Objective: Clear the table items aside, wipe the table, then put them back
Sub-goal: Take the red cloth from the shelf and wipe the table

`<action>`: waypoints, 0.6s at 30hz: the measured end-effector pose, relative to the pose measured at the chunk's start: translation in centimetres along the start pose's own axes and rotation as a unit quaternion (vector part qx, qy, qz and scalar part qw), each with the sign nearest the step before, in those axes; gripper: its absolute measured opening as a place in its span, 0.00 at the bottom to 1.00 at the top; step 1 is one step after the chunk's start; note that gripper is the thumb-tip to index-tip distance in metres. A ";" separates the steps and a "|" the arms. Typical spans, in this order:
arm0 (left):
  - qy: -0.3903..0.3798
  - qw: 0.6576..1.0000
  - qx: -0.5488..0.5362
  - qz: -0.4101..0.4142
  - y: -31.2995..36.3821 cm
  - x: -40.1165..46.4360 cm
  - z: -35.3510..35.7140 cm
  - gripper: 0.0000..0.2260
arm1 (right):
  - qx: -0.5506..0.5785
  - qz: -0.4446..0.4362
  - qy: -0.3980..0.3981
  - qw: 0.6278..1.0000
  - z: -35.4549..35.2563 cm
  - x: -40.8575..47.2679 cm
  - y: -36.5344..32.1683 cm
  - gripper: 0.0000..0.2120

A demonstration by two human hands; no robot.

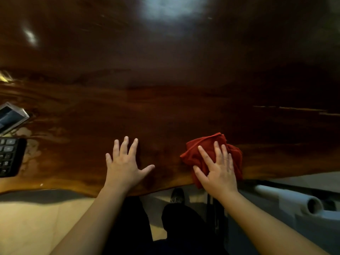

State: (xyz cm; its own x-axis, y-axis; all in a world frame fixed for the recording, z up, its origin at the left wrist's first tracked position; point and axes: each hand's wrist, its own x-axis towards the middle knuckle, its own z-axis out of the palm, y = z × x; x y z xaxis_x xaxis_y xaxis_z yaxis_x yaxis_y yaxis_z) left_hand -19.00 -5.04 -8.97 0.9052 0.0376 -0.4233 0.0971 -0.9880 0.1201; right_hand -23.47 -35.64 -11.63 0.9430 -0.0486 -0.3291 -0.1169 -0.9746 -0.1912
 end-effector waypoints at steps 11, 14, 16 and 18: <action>0.005 1.000 -0.014 -0.012 -7.4 1.1 -0.5 0.53 | 0.001 0.058 0.010 0.998 0.7 3.4 -8.0 0.34; 0.011 0.999 -0.021 -0.034 -10.7 0.9 -0.7 0.53 | -0.009 0.025 0.006 1.000 1.2 4.7 -12.3 0.34; 0.015 0.998 -0.020 -0.055 -12.7 0.8 -0.9 0.55 | -0.012 -0.005 0.010 1.000 1.6 5.3 -15.5 0.34; 0.014 0.996 -0.020 -0.080 -14.4 0.5 -1.0 0.59 | -0.019 -0.035 0.013 0.999 2.0 5.8 -18.6 0.34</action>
State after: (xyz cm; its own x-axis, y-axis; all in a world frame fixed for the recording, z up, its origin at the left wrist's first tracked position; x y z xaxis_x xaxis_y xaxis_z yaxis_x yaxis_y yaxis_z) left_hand -19.53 9.41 -10.00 0.8873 0.1995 -0.4157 0.2580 -0.9621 0.0889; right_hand -16.44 -17.35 -11.87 0.9562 0.0143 -0.2925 -0.0396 -0.9833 -0.1774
